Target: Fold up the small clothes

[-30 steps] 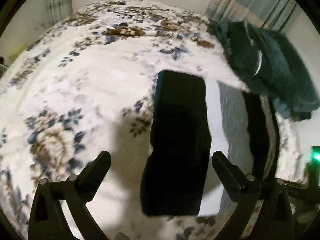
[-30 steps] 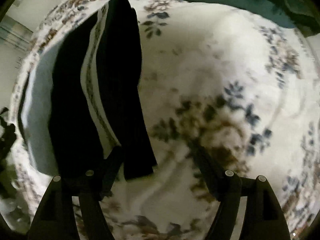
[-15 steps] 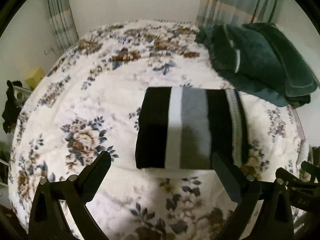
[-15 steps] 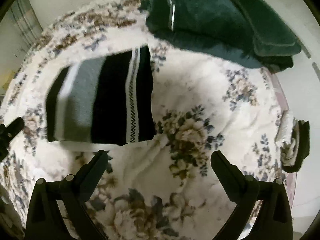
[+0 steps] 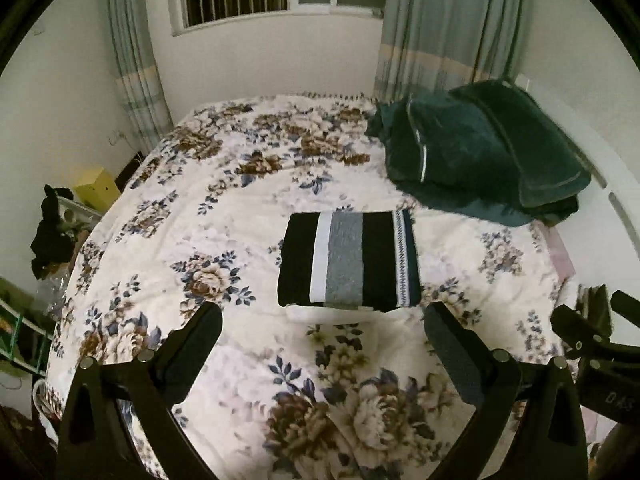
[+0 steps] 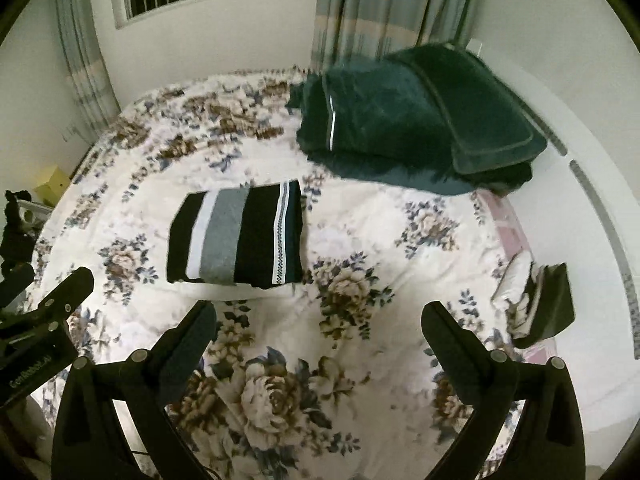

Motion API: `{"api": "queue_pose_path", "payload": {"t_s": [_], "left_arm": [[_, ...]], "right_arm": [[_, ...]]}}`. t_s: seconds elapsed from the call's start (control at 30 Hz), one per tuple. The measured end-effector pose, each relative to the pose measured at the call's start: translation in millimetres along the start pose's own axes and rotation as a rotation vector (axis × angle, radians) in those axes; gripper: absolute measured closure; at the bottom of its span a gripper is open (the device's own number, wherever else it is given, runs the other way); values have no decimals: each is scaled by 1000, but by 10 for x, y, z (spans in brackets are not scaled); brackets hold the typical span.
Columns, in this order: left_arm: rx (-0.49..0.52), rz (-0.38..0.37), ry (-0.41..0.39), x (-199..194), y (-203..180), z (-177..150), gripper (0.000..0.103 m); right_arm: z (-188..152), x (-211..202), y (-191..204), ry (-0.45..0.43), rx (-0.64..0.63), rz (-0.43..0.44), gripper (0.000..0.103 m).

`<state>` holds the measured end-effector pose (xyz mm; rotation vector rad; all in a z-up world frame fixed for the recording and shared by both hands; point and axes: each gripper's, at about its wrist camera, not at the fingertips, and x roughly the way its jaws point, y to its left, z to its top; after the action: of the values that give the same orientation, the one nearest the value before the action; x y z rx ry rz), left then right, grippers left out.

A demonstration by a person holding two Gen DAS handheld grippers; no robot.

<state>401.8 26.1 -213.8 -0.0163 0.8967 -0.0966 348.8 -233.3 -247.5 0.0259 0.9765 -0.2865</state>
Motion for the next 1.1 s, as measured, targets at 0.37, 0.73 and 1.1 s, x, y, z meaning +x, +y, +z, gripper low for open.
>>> {"api": "queue_pose_path", "payload": {"t_s": [0.37,0.73,1.1], "left_arm": [[-25,11,-129,-1261,-108,-88,0],[-27,30,-175,-1817,-106,-260,0],[-41,57,-189,-1963,-83,-311,0]], "right_arm": [[-209,-1573,-198,-171,-6,42,0],[-515,-2346,-408,-222,-7,61,0],[-452,-2472,-509,-257,-20,67,0]]}}
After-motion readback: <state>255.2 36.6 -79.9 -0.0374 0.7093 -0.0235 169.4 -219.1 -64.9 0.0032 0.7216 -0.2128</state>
